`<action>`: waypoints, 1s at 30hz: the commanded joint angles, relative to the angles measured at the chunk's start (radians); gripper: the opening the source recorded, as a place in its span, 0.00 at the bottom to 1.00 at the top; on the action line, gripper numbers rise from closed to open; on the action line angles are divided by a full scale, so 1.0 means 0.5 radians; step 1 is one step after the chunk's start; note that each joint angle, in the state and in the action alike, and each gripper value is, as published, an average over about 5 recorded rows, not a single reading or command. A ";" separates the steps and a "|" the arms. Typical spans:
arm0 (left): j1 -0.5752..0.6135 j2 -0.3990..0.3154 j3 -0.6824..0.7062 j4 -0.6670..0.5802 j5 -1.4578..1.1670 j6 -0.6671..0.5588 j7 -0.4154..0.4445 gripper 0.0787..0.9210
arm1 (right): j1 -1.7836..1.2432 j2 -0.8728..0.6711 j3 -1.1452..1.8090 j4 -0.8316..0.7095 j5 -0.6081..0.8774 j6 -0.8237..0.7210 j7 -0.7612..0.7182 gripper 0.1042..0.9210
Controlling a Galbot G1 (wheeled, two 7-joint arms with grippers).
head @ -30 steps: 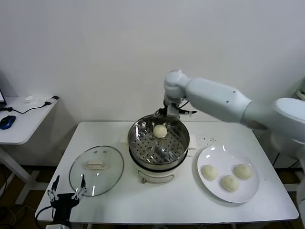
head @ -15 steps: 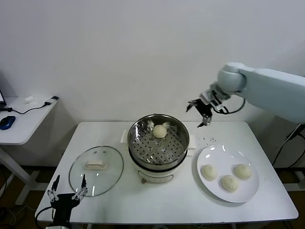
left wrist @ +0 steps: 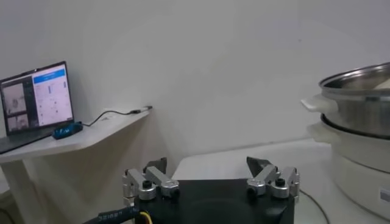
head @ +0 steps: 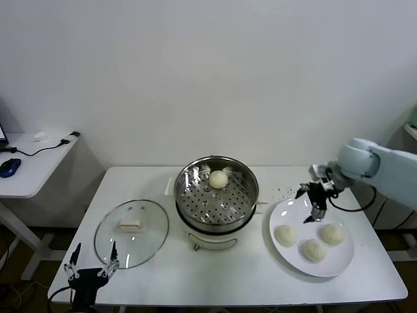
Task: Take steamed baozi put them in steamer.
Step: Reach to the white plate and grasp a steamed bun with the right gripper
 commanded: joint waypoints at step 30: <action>-0.038 -0.016 -0.022 0.064 0.005 0.001 -0.002 0.88 | -0.686 0.334 0.524 -0.323 -0.227 -0.077 0.030 0.82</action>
